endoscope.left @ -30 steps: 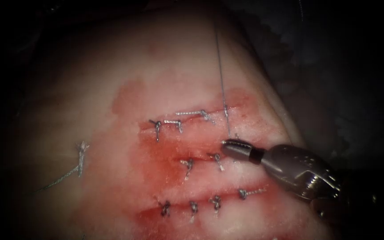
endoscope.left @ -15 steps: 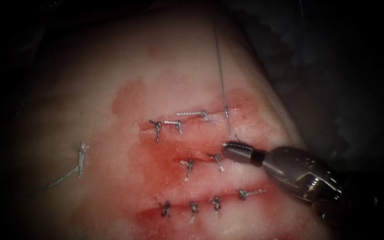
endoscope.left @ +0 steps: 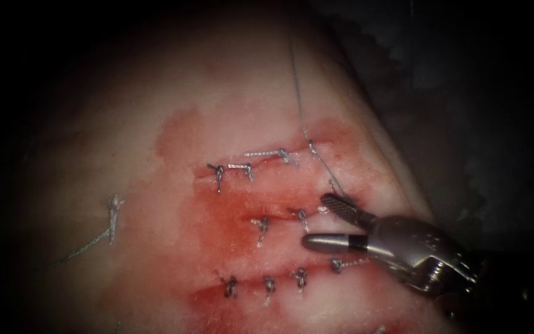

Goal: Wound Closure

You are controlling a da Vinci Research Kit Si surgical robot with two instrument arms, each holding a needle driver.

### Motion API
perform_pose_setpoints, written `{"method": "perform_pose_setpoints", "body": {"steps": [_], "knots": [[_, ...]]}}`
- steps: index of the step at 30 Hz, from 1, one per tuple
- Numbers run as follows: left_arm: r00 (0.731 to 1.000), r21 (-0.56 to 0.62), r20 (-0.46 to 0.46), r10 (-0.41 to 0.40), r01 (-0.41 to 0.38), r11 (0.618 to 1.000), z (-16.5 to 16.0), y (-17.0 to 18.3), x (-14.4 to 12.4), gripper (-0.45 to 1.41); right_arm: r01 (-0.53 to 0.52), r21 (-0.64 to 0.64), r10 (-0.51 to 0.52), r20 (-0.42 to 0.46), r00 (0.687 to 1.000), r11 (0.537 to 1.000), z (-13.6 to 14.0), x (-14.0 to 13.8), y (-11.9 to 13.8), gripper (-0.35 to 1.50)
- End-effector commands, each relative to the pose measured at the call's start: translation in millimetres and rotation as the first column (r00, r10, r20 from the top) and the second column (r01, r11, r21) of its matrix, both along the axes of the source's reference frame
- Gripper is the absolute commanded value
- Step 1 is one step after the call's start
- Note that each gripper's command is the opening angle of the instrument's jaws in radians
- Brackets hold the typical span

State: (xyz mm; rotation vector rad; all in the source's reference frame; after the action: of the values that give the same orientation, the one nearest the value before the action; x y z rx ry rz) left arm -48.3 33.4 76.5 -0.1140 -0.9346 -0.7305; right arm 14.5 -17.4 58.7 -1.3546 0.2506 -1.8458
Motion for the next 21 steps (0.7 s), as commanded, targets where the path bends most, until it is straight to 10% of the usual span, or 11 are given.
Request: {"method": "perform_pose_setpoints", "body": {"steps": [1, 8, 14, 16, 17, 21], "knots": [[0.999, 0.016, 0.037, -0.017, 0.016, 1.000, -1.5, 1.1, -0.7, -0.45, -0.024, 0.001, 0.024, 0.007, 1.000, 1.000, -1.1, 0.2, 2.0, 1.20], [0.963, 0.110, 0.265, -0.055, 0.026, 0.994, -10.3, -0.5, -4.9, -0.45, -0.144, 0.012, 0.145, -0.094, 0.985, 0.989, -5.1, -1.1, 6.2, 1.01], [0.881, 0.230, 0.451, -0.143, 0.040, 0.972, -14.3, -1.0, -7.6, -0.45, -0.097, 0.051, 0.104, -0.162, 0.981, 0.994, -5.3, -0.1, 7.9, 0.79], [0.863, 0.262, 0.478, -0.166, 0.040, 0.964, -15.0, -1.1, -7.8, -0.45, -0.097, 0.090, 0.112, -0.179, 0.978, 0.991, -4.5, 0.9, 9.0, 0.47], [0.855, 0.282, 0.487, -0.180, 0.041, 0.959, -15.5, -1.3, -7.9, -0.45, -0.103, 0.142, 0.129, -0.189, 0.974, 0.985, -3.6, 1.7, 10.3, -0.35], [0.833, 0.331, 0.509, -0.220, 0.047, 0.943, -16.5, -2.2, -7.8, -0.45, -0.113, 0.162, 0.137, -0.143, 0.980, 0.980, 0.3, 5.7, 14.1, -0.35]]}}
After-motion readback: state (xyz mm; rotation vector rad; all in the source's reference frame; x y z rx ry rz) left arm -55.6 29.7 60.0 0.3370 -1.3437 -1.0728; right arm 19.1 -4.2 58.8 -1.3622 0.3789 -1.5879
